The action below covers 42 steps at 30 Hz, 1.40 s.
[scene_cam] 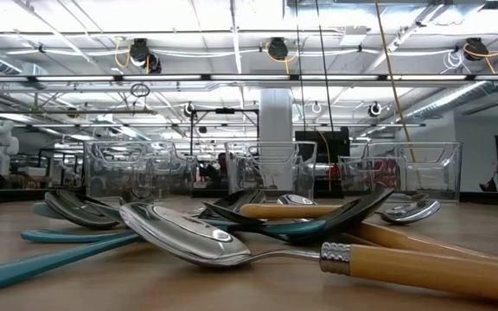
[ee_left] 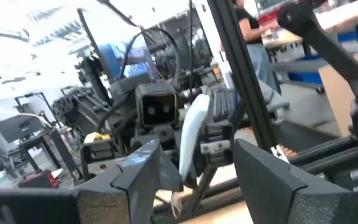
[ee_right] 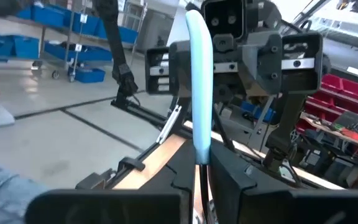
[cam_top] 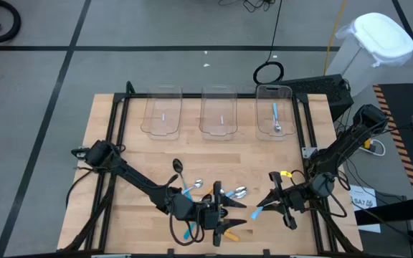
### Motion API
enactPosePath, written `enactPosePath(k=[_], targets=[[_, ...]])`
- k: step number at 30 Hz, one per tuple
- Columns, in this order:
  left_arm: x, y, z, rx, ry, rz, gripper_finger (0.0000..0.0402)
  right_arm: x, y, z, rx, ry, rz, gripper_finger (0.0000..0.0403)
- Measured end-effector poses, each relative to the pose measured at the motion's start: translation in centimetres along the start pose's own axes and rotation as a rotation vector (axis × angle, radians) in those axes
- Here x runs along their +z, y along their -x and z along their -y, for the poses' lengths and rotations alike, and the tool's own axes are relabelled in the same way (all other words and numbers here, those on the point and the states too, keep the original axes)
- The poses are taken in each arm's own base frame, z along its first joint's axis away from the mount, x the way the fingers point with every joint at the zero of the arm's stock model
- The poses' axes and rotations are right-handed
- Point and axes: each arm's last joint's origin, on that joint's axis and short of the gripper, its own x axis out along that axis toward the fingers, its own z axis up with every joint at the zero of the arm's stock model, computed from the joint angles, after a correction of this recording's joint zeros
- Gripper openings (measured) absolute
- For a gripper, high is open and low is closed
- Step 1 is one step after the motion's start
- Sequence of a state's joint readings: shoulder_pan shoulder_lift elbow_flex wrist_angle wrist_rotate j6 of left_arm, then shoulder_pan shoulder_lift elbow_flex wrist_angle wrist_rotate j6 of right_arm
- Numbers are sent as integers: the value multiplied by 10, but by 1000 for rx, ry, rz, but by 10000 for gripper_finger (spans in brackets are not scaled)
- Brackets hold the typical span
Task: Sort silverware by color (type)
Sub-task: Put the light blue spoon into the right transparent bin
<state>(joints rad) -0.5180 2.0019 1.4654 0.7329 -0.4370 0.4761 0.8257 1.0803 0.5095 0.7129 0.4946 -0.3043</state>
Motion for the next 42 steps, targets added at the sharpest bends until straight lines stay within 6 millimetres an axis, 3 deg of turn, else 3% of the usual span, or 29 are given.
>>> enactPosePath(k=[12, 42], targets=[[-2, -4, -5, -4, -36, 53, 165, 2, -2, 4, -26, 24, 26, 22], [-14, -18, -39, -106, 15, 151, 163, 2, -9, 20, -26, 31, 81, 22]])
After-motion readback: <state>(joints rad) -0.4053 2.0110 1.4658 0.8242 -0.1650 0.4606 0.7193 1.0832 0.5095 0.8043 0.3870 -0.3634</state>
